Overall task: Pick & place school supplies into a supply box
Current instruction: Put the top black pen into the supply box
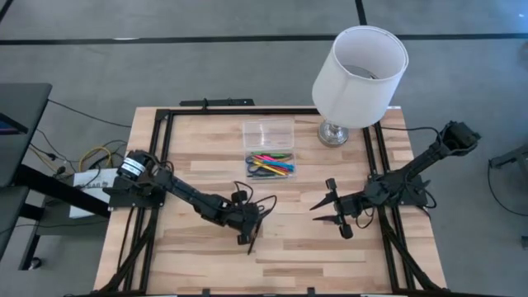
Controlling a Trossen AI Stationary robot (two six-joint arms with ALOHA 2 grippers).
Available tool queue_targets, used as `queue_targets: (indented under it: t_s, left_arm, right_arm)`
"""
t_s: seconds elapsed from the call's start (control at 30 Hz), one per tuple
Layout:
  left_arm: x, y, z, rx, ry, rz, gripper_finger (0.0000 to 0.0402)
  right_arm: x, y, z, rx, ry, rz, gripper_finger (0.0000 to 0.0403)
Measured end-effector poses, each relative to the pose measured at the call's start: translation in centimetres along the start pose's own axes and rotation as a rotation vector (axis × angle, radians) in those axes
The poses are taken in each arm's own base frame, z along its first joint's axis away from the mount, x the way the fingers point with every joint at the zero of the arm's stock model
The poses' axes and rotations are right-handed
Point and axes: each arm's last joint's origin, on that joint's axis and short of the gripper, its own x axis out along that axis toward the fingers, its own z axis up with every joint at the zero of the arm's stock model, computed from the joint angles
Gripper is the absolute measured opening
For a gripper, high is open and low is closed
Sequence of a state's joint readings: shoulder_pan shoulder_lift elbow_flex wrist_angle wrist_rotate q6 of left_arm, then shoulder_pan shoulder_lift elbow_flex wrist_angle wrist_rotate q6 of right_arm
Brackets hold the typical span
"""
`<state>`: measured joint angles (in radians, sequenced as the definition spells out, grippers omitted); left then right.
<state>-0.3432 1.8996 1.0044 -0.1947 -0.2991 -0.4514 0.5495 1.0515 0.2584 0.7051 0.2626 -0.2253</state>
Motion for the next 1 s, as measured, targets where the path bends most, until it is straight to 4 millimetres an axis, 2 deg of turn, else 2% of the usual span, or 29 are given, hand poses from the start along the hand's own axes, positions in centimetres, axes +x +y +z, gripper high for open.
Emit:
queue_targets:
  t_s: [0.13, 0.37, 0.7, 1.0]
  left_arm:
    - [0.3, 1.0, 0.2, -0.037, 0.022, 0.025, 0.0076]
    - [0.8, 3.2, 0.6, -0.082, 0.126, -0.036, 0.0039]
    - [1.1, 5.2, 0.9, -0.084, 0.197, -0.083, 0.0035]
    - [1.0, 5.3, 0.8, -0.114, 0.238, -0.125, 0.0031]
  right_arm:
    - [0.0, 0.0, 0.0, 0.003, 0.0, 0.0, 0.0134]
    - [0.0, 0.0, 0.0, 0.015, 0.001, 0.0, 0.0134]
    - [0.0, 0.0, 0.0, 0.015, 0.001, 0.0, 0.0134]
    - [0.0, 0.0, -0.3, 0.028, 0.026, 0.004, 0.0134]
